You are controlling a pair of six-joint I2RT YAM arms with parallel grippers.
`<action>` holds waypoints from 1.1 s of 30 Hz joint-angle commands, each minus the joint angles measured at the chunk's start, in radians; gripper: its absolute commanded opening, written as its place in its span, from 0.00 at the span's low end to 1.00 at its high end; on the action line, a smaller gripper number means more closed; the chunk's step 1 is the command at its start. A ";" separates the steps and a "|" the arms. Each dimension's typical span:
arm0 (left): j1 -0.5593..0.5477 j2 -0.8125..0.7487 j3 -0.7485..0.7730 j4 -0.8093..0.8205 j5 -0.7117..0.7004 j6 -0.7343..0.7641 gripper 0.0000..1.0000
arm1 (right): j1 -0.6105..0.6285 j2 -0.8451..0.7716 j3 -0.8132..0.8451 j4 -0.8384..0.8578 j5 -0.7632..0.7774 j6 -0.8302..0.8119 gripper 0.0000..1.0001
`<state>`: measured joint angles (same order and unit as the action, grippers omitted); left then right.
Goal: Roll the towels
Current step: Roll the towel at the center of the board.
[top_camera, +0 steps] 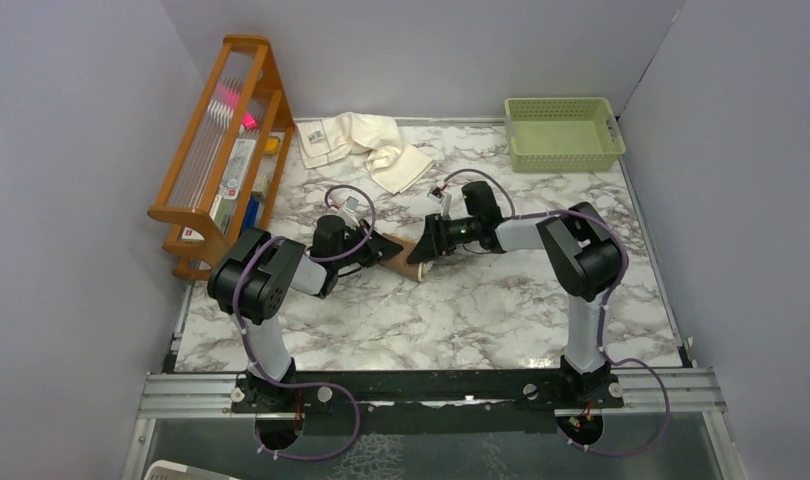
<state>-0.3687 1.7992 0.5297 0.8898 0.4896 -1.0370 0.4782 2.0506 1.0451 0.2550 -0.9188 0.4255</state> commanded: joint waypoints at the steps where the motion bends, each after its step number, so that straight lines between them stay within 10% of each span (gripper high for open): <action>1: -0.003 0.078 -0.038 0.004 -0.014 0.047 0.00 | 0.006 -0.128 -0.049 -0.077 0.104 -0.172 0.92; 16: -0.003 0.091 -0.058 0.001 -0.013 0.070 0.00 | 0.366 -0.519 -0.369 0.176 0.688 -1.073 1.00; 33: -0.003 0.088 -0.053 -0.031 -0.004 0.096 0.00 | 0.468 -0.290 -0.245 0.058 0.949 -1.163 0.82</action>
<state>-0.3687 1.8462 0.5026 1.0023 0.4911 -1.0035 0.9421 1.7210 0.7567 0.3496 -0.0723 -0.7368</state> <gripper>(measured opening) 0.010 0.842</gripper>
